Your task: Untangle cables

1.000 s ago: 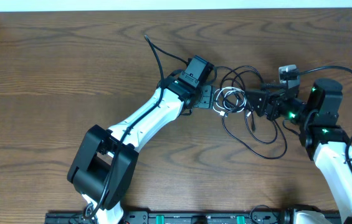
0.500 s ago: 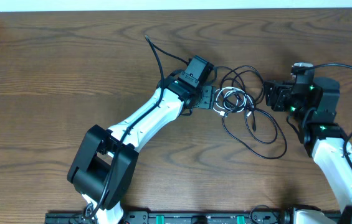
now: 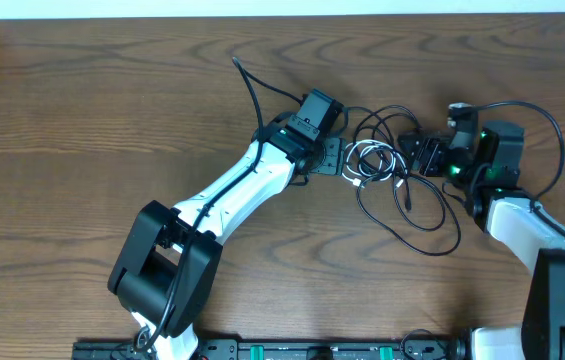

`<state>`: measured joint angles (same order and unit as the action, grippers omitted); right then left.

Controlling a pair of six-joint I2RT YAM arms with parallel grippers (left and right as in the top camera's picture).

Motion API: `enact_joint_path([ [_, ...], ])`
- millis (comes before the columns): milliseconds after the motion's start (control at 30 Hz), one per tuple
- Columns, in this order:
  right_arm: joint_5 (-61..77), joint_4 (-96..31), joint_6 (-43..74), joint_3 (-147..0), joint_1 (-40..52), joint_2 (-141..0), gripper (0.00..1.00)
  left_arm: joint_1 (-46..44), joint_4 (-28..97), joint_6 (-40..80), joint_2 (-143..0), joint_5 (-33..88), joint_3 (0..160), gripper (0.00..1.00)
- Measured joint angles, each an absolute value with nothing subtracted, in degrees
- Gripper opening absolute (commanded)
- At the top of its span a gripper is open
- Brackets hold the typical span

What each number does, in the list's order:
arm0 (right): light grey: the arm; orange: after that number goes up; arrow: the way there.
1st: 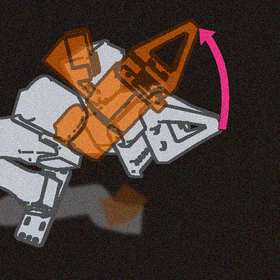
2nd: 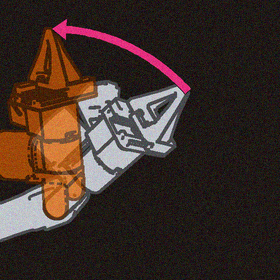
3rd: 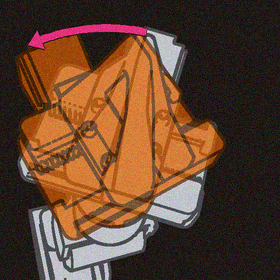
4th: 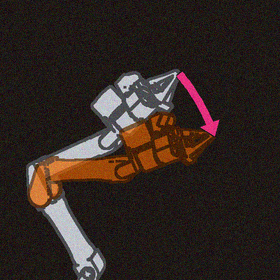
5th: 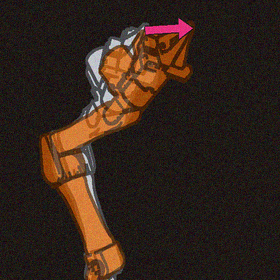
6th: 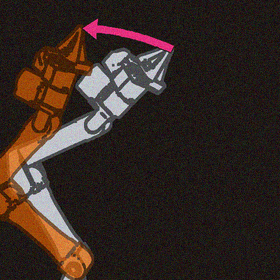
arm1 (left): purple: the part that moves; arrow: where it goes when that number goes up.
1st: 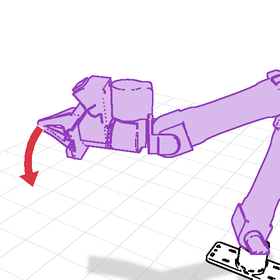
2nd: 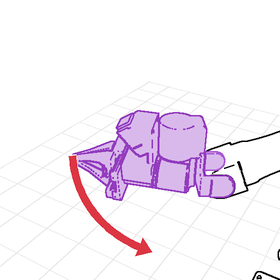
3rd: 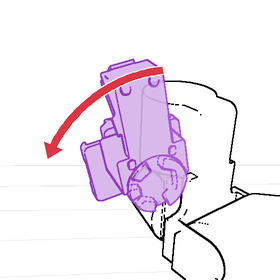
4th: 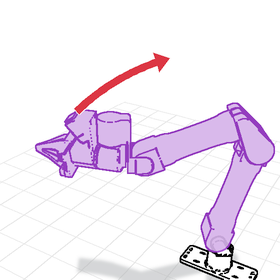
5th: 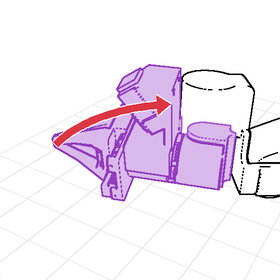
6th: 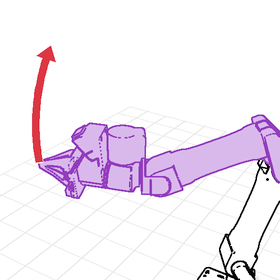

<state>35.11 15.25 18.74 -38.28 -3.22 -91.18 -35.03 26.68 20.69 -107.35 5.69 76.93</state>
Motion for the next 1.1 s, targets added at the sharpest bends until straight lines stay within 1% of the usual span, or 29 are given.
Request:
enact_joint_path([
  [233,51.55,15.53,18.37,-38.28,-2.81,-92.01,0.54,-35.03,26.68,20.69,-107.35,5.69,76.93,0.69],
  [267,53.43,15.46,18.24,-38.28,-2.81,-92.01,0.5,-35.03,26.68,20.69,-107.35,5.69,76.93,0.69],
  [300,56.31,15.03,18.0,-38.28,-2.81,-92.01,0.49,-35.03,26.7,20.69,-107.35,5.69,76.93,0.69],
  [400,59.2,11.35,16.4,-38.33,-2.81,-92.01,0.49,-35.03,26.68,20.73,-107.35,5.69,76.93,0.69],
  [500,59.16,4.99,14.11,-38.48,-2.72,-92.01,0.48,-35.03,26.65,20.78,-107.35,5.69,76.93,0.69],
  [667,57.14,-6.48,8.58,-38.48,-0.97,-92.01,0.44,-35.03,26.68,20.97,-107.35,5.69,76.93,0.69],
  [800,56.69,-8.84,6.81,-38.48,0.78,-92.01,0.43,-35.03,26.68,21.17,-107.35,5.69,76.93,0.69],
  [867,55.27,-9.65,6.13,-38.48,2.48,-92.01,0.43,-35.03,26.68,21.17,-107.35,5.69,76.93,0.69],
  [967,48.95,-10.52,5.63,-38.48,5.87,-92.01,0.45,-35.03,26.72,21.17,-107.35,5.69,76.93,0.69],
  [1100,43.07,-8.12,6.13,-38.48,7.07,-92.01,0.46,-35.03,26.74,21.17,-107.35,5.69,76.93,0.69],
])
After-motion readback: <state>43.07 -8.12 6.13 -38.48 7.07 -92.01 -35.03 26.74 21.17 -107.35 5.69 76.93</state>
